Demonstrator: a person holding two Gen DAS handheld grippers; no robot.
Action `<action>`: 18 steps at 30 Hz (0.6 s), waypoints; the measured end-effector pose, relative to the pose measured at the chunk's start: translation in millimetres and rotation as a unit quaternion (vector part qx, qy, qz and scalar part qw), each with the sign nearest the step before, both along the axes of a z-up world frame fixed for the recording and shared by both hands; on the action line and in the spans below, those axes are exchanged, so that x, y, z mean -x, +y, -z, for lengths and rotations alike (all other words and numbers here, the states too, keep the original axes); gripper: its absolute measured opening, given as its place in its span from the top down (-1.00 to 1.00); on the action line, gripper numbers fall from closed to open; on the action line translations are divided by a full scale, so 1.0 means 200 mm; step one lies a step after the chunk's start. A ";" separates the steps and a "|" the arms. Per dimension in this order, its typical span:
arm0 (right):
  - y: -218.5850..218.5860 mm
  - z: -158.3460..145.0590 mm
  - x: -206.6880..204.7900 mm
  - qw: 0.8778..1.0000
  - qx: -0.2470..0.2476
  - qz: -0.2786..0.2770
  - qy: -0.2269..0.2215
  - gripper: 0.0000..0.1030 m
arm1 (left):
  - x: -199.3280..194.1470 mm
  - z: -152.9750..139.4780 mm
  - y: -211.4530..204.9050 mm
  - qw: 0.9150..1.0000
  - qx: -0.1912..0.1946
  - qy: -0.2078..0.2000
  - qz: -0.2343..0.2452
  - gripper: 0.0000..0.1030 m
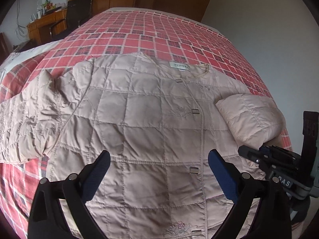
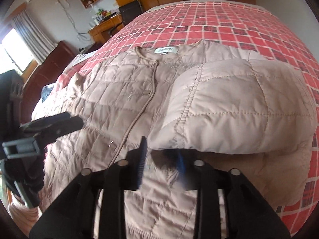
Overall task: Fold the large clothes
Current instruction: 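Fold the held sleeve across the jacket body and open the right gripper, then grasp the folded side edge of the jacket with the left gripper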
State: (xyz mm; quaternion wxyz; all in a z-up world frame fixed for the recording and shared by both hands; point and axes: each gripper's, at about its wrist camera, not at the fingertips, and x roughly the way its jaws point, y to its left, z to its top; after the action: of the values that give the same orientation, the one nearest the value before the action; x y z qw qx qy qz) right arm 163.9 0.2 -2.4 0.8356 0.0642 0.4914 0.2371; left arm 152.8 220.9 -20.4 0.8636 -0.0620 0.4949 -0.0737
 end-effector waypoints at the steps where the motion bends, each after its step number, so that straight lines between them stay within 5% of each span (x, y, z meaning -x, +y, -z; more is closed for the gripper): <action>1: -0.02 -0.01 0.02 1.000 -0.005 -0.006 0.001 0.25 | -0.01 0.00 -0.03 1.000 0.003 0.001 0.007 -0.90; 5: -0.14 -0.10 0.14 1.000 -0.014 -0.010 -0.009 0.16 | -0.05 0.00 -0.14 0.999 0.034 0.018 0.033 -0.90; 14: -0.62 -0.20 0.35 0.989 -0.022 0.135 -0.047 -0.01 | -0.18 0.15 -0.53 0.977 0.148 0.101 0.117 -0.84; 18: -0.73 -0.17 0.39 0.985 -0.024 0.167 -0.038 -0.01 | -0.25 0.22 -0.63 0.967 0.181 0.129 0.126 -0.05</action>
State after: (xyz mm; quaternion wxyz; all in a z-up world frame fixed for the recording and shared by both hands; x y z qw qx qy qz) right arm 86.3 -145.0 32.4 0.8799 0.1568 0.4353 0.1081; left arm 202.5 94.9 -64.3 0.7506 -0.1631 0.5843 -0.2620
